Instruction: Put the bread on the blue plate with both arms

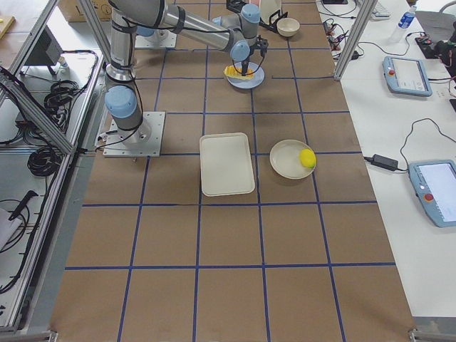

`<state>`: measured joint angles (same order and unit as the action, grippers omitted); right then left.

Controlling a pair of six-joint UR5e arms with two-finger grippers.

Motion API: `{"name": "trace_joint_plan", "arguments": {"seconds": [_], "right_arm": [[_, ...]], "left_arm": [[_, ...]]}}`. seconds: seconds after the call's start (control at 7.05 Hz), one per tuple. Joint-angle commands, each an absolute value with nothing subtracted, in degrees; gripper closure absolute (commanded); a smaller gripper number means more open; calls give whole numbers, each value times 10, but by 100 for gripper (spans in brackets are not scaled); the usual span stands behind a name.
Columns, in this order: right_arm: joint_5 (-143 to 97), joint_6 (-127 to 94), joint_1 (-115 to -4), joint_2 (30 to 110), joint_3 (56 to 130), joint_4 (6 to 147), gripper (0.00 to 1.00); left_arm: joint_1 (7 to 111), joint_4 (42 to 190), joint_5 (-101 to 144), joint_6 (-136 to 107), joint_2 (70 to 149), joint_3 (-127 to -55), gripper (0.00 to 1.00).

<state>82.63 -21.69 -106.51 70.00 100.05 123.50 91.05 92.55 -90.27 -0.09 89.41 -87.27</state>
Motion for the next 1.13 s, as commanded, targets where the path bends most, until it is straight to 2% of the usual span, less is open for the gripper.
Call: {"name": "trace_joint_plan", "arguments": {"seconds": [0.0, 0.43, 0.57, 0.85, 0.99], "right_arm": [[831, -159, -1001, 752, 977, 1228, 0], [835, -149, -904, 816, 972, 1193, 0], [845, -148, -881, 846, 966, 1121, 0], [867, -66, -842, 882, 969, 1087, 0], [870, -55, -842, 902, 960, 1007, 0]], "left_arm": [[911, 925, -902, -1, 895, -870, 0], [911, 925, -902, -1, 895, -868, 0], [911, 925, -903, -1, 895, -867, 0], [911, 925, -903, -1, 895, -867, 0], [911, 925, -901, -1, 897, -868, 0]]}}
